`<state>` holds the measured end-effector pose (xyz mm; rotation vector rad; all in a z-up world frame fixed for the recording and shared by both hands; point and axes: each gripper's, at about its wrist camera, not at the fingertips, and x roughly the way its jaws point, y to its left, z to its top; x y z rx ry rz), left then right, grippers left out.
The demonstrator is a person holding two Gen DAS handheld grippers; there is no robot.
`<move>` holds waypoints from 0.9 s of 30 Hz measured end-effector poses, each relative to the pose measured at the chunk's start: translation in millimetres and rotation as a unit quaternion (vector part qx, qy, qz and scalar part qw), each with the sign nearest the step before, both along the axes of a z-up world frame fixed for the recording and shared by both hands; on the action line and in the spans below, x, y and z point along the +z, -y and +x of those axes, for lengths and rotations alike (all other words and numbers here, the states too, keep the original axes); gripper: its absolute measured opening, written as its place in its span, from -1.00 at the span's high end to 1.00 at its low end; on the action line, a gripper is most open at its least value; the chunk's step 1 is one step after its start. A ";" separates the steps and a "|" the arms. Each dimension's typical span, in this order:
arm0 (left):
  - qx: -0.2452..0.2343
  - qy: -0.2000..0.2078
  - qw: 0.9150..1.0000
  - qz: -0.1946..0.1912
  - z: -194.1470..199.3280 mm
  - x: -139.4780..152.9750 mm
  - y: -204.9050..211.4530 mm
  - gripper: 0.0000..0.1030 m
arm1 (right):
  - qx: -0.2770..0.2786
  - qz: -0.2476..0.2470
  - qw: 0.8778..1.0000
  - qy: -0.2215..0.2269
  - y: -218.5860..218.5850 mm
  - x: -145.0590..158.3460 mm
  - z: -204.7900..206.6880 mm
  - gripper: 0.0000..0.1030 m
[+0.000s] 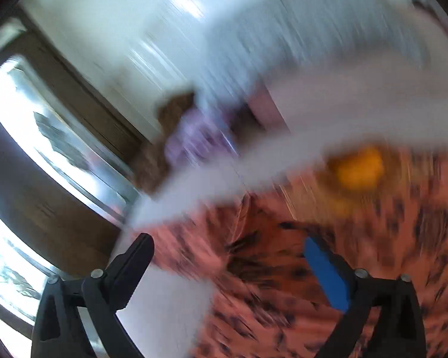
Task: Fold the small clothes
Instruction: 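Grasp the blouse side and sleeve with the right tool, fold it inward, then grasp the other blouse side and sleeve with the left tool, fold it over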
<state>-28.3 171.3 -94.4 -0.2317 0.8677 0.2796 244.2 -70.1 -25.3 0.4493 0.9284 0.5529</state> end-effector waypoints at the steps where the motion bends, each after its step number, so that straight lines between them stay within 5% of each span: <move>1: 0.000 0.004 1.000 0.001 -0.6 2.1 -1.5 -1.00 | -0.003 0.001 1.000 -0.024 -2.4 -20.5 -4.2 -0.95; 4: -0.005 0.004 1.000 -0.013 8.4 2.7 -1.8 -1.00 | -0.016 -0.020 0.999 -0.029 30.5 -58.4 -35.2 -0.95; 9: -0.059 0.018 0.996 -0.063 58.2 18.6 14.6 -1.00 | -0.056 -0.077 0.995 0.002 103.0 -70.6 -90.5 -0.95; 12: -0.092 0.033 0.992 -0.080 116.9 35.4 23.2 -1.00 | -0.076 -0.092 0.993 0.007 138.7 -71.9 -107.5 -0.95; 16: -0.109 0.001 0.989 -0.097 206.5 27.0 24.1 -0.96 | -0.074 -0.113 0.991 0.006 162.0 -98.3 -119.0 -0.95; 19: -0.119 -0.059 0.985 -0.110 253.7 -2.7 23.6 -0.68 | -0.067 -0.110 0.990 0.049 167.4 -113.2 -131.5 -0.96; 24: -0.100 -0.133 0.981 -0.104 280.1 -46.2 22.3 -0.07 | -0.071 -0.081 0.993 0.052 179.0 -116.8 -128.1 -0.96; 27: -0.102 -0.130 0.985 -0.057 281.2 -46.1 25.8 0.79 | -0.071 -0.060 0.994 0.054 184.8 -117.1 -128.1 -0.96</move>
